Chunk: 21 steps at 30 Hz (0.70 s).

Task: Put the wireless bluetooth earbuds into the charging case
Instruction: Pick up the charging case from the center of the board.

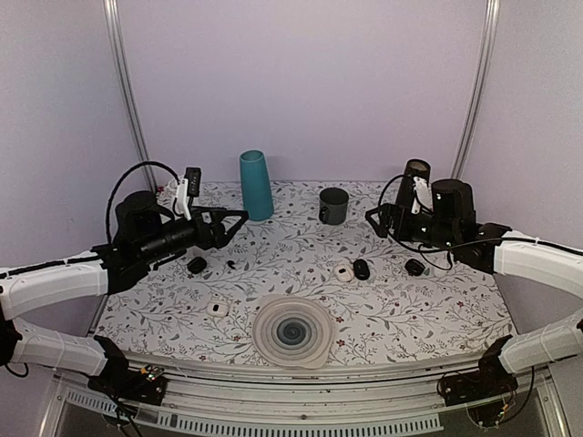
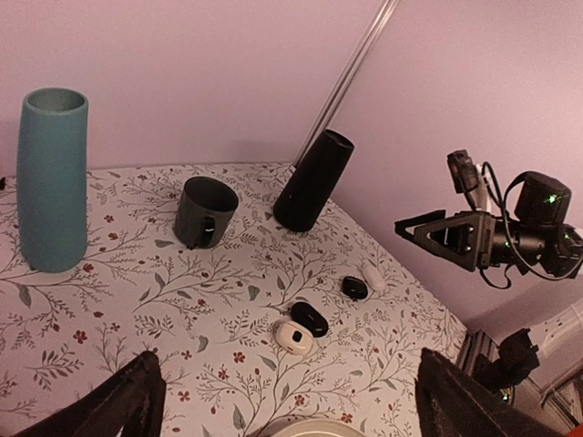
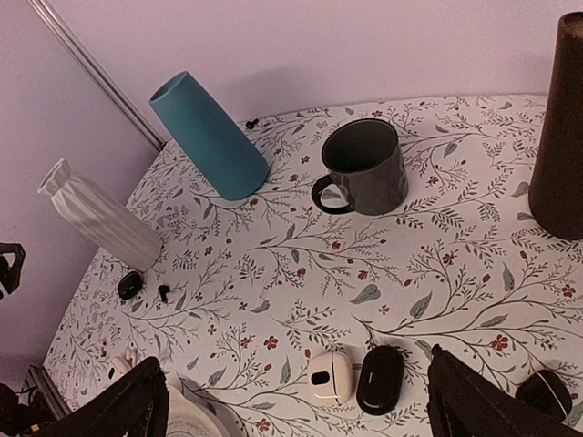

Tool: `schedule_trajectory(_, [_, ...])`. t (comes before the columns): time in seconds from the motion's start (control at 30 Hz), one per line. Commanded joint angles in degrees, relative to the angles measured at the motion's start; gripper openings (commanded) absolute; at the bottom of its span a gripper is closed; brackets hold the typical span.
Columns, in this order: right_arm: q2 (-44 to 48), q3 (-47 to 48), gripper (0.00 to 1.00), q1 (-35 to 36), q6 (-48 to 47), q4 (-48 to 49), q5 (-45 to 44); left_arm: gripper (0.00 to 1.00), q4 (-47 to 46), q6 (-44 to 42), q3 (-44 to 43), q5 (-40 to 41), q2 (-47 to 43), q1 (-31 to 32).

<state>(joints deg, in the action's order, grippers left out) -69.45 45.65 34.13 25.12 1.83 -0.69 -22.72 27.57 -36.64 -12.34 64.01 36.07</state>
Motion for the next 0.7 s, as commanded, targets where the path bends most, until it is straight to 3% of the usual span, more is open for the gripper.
schedule_trajectory(0.0, [-0.55, 1.62, 0.99, 0.13, 0.61, -0.86, 0.71, 0.96, 2.67, 2.40, 2.45, 2.74, -1.94, -0.83])
schedule_trajectory(0.5, [0.12, 1.22, 0.99, 0.21, -3.13, -1.87, 2.21, 0.96, 20.30, 13.94, 9.29, 13.39, -8.48, -0.83])
schedule_trajectory(0.67, [0.04, 0.40, 0.99, 0.13, -2.77, -1.42, 2.85, 0.91, 28.78, 17.18, 10.22, 17.00, -9.31, -0.70])
